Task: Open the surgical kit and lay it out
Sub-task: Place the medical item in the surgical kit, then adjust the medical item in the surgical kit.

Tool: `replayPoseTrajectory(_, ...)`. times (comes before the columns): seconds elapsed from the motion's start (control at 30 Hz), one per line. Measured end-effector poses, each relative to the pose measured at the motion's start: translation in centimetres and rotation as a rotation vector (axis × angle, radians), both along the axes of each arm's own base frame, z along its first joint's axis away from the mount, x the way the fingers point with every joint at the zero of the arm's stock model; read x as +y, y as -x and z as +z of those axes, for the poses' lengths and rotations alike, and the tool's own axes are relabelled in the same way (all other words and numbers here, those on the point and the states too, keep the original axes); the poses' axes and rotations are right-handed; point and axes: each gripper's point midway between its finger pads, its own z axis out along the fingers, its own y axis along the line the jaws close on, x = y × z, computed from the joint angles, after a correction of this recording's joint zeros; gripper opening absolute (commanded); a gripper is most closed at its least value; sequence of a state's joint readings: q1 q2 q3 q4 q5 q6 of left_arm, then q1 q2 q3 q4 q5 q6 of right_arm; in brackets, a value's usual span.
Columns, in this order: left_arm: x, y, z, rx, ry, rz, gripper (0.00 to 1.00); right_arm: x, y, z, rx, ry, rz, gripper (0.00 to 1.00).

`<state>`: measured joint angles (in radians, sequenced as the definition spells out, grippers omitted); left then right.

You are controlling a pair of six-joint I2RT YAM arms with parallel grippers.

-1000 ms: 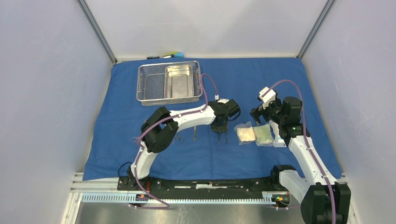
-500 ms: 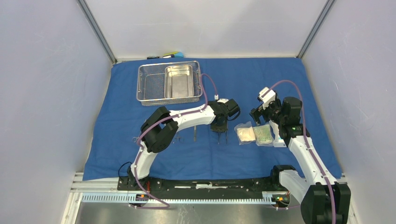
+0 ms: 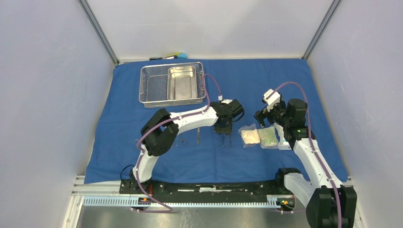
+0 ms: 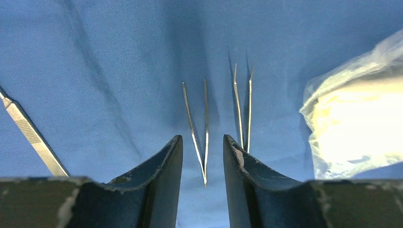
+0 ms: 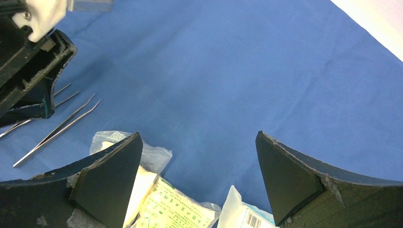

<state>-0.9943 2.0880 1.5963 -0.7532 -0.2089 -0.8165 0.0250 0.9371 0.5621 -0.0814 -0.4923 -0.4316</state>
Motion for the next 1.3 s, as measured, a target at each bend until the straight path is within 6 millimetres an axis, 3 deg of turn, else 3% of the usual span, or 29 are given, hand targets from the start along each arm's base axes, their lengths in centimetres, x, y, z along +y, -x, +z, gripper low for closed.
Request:
replayPoseTrajectory(0.27,-0.1,-0.2,3.0,-0.046,0.066,-0.001,0.47,0.0,-0.1,0.1,-0.006,0.000,0.001,0.97)
replayPoseTrajectory(0.37,0.3,-0.3,3.8,-0.075,0.077,-0.013,0.64,0.0,-0.1,0.1,-0.006,0.000,0.001,0.97)
replayPoseTrajectory(0.53,2.1,-0.2,4.8,-0.140,0.100,-0.066,0.75,0.0,0.0,0.0,-0.002,0.003,0.002,0.97)
replayPoseTrajectory(0.63,4.4,0.3,5.0,-0.162,0.110,-0.072,0.74,0.0,0.1,-0.1,0.002,0.009,0.005,0.97)
replayPoseTrajectory(0.73,6.9,-0.6,4.9,-0.162,0.127,-0.024,0.72,-0.1,0.1,-0.1,0.002,0.015,0.007,0.97)
replayPoseTrajectory(0.87,11.8,-3.1,3.2,-0.125,0.141,0.110,0.61,-0.1,0.2,-0.2,0.007,0.016,0.007,0.97)
replayPoseTrajectory(0.97,14.7,-3.3,1.3,-0.082,0.119,0.176,0.60,-0.1,0.2,-0.2,0.007,0.016,0.007,0.97)
replayPoseTrajectory(1.13,14.4,-1.5,0.3,-0.019,0.137,0.146,0.51,-0.1,0.2,-0.2,0.007,0.017,0.007,0.97)
replayPoseTrajectory(1.3,13.5,-1.4,0.3,-0.020,0.179,0.131,0.50,-0.1,0.2,-0.2,0.007,0.018,0.004,0.97)
